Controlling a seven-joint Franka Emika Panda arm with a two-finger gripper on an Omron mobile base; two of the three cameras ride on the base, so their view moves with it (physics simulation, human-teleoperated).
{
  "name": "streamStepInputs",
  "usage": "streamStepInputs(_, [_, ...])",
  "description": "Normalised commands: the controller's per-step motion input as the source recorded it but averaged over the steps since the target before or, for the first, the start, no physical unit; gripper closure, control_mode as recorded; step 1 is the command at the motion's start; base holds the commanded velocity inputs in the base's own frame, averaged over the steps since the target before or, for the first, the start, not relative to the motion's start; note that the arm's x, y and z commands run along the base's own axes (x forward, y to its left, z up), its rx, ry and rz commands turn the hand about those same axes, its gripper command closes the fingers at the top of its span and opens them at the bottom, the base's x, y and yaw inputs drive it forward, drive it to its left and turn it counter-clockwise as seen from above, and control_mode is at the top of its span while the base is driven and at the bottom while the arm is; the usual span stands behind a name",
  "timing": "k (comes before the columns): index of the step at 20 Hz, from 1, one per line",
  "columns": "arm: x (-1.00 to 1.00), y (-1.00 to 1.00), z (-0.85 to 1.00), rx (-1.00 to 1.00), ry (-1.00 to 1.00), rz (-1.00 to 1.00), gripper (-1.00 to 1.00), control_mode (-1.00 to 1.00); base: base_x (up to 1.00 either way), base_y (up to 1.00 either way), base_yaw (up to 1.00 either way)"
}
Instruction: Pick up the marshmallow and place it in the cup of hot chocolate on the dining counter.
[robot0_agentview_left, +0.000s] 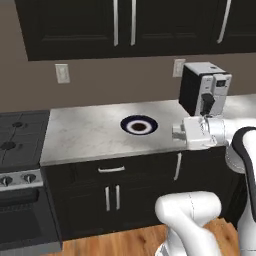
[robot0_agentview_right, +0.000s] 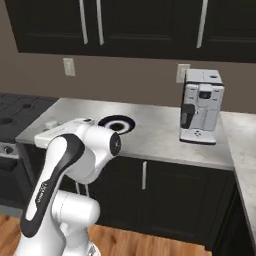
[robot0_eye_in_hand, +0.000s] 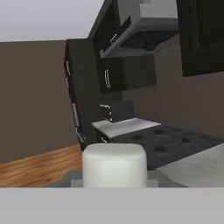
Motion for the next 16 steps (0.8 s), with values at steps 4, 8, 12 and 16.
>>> streamStepInputs(4, [0.0, 0.0, 0.0, 0.0, 0.0, 0.0, 1.0, 1.0, -0.4, 0.95, 0.62])
streamStepInputs(8, [0.0, 0.0, 0.0, 0.0, 0.0, 0.0, 1.0, 1.0, -0.05, 0.49, 0.97])
streamStepInputs(12, [0.0, 0.0, 0.0, 0.0, 0.0, 0.0, 1.0, 1.0, 0.0, 0.22, 1.0])
streamStepInputs(16, [0.0, 0.0, 0.0, 0.0, 0.0, 0.0, 1.0, 1.0, 0.0, 0.02, 1.0])
